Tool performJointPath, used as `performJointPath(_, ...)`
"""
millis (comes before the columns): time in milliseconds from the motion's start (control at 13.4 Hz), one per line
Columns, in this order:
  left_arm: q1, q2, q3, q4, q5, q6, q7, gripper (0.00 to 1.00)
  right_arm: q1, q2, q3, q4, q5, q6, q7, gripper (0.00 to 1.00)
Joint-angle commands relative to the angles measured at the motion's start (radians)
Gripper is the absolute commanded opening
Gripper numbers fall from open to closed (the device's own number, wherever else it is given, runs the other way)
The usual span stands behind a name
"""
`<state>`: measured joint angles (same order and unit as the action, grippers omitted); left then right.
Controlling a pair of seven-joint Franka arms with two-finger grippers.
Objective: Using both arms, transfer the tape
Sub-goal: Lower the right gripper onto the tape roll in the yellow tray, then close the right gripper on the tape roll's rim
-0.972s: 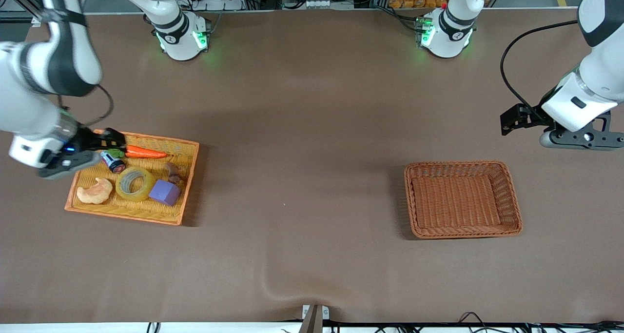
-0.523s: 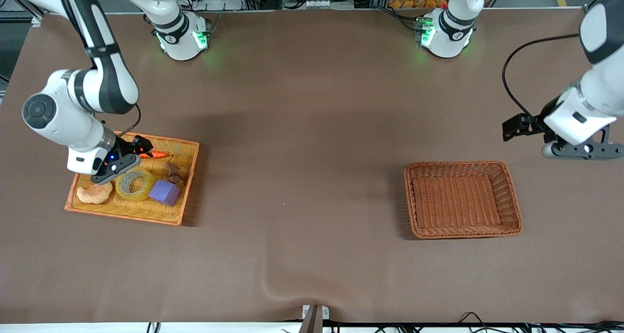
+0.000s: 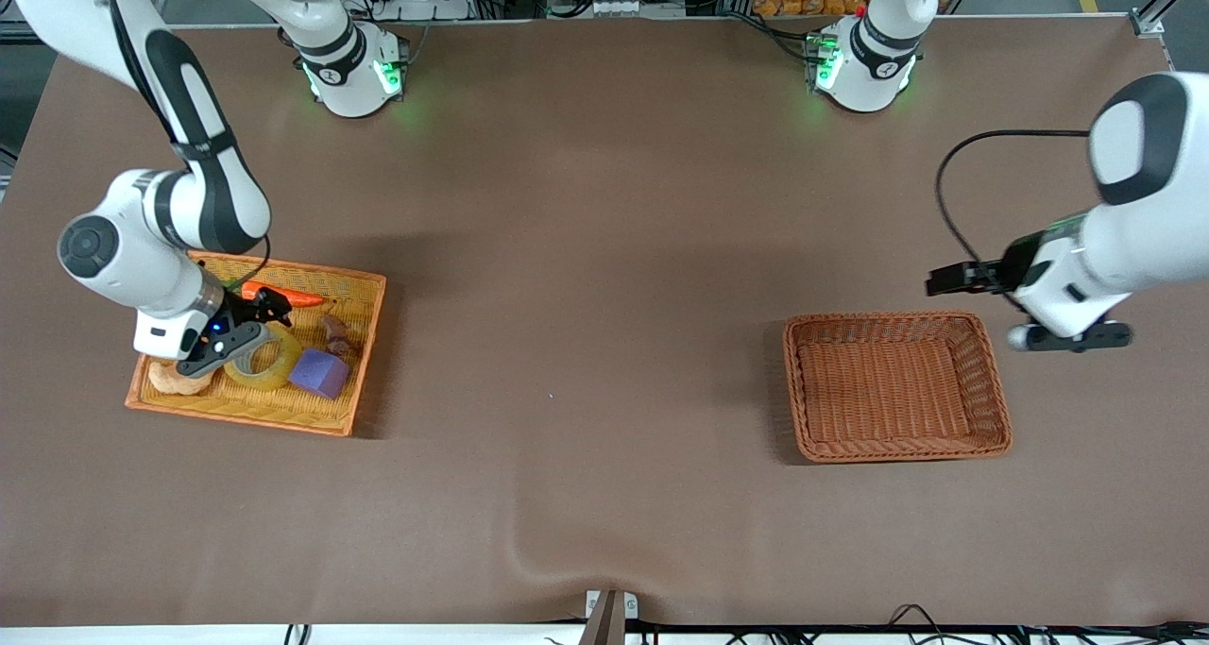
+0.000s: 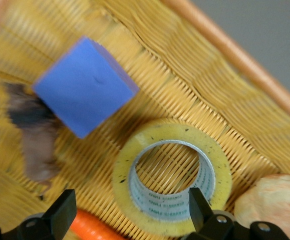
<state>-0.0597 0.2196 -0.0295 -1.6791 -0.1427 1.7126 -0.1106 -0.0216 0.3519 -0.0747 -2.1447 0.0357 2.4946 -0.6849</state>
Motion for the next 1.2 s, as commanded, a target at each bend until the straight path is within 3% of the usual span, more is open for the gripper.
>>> performJointPath(0, -0.017, -0.012, 0.002, -0.046, -0.014, 0.050, -0.021, 1.00, -0.026, 0.074, 0.012, 0.028, 0.015, 0.013, 0.007, 1.00)
performJointPath(150, -0.031, -0.006, 0.002, -0.067, -0.014, 0.113, -0.033, 1.00, -0.038, 0.082, 0.012, 0.031, 0.015, 0.012, 0.008, 1.00)
performJointPath(224, -0.035, 0.012, 0.000, -0.067, -0.014, 0.134, -0.046, 1.00, -0.034, 0.081, 0.013, 0.031, 0.018, 0.006, 0.008, 0.92)
performJointPath(299, -0.046, 0.027, 0.000, -0.060, -0.015, 0.151, -0.066, 1.00, -0.034, 0.079, 0.013, 0.034, 0.020, 0.001, 0.008, 0.70)
performJointPath(449, -0.090, 0.053, 0.000, -0.056, -0.009, 0.183, -0.127, 1.00, -0.032, 0.079, 0.013, 0.043, 0.020, -0.002, 0.008, 0.14)
performJointPath(523, -0.115, 0.072, 0.002, -0.050, -0.003, 0.203, -0.159, 1.00, -0.035, 0.076, 0.013, 0.043, 0.020, -0.002, 0.008, 0.00)
performJointPath(897, -0.167, 0.161, 0.003, 0.044, 0.024, 0.225, -0.268, 1.00, -0.044, 0.023, 0.013, 0.045, 0.020, -0.045, 0.007, 0.00)
performJointPath(1121, -0.170, 0.187, 0.003, 0.064, 0.038, 0.234, -0.279, 1.00, -0.029, -0.036, 0.015, 0.168, 0.020, -0.298, 0.011, 0.00)
